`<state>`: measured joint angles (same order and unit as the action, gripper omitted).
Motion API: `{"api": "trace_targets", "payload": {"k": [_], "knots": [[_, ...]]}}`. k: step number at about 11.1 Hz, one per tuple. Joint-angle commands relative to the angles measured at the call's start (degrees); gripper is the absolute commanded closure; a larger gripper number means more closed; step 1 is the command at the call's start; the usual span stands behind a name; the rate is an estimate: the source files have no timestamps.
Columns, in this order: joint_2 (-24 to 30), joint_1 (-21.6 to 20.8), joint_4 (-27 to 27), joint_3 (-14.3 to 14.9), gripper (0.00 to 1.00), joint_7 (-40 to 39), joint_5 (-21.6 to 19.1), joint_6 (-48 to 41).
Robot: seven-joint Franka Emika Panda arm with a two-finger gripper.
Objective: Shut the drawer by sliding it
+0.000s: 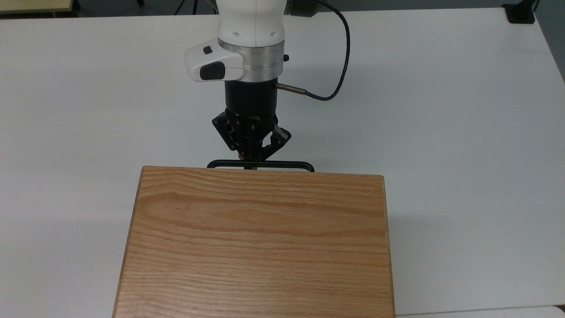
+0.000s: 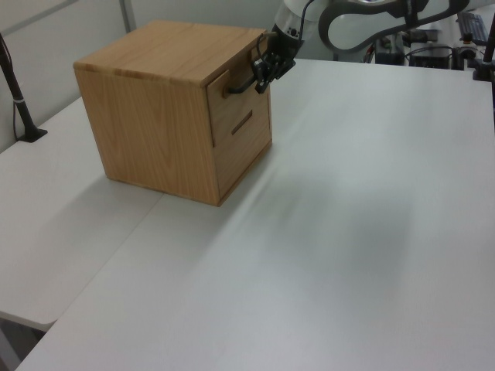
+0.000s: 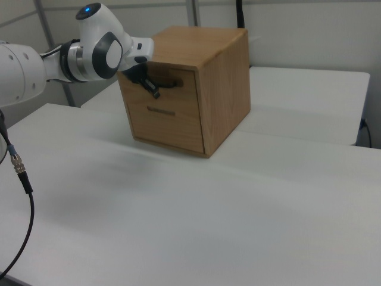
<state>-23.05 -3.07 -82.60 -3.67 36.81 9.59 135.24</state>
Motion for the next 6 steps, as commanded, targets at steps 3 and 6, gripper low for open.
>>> {"api": "trace_targets", "payload": {"k": [3,6], "knots": [[10.1,0.1,-3.1,0.1,1.00,-9.9,1.5,-21.6],[17.1,0.1,-3.2,0.7,1.00,-12.5,-5.1,-37.5]]}}
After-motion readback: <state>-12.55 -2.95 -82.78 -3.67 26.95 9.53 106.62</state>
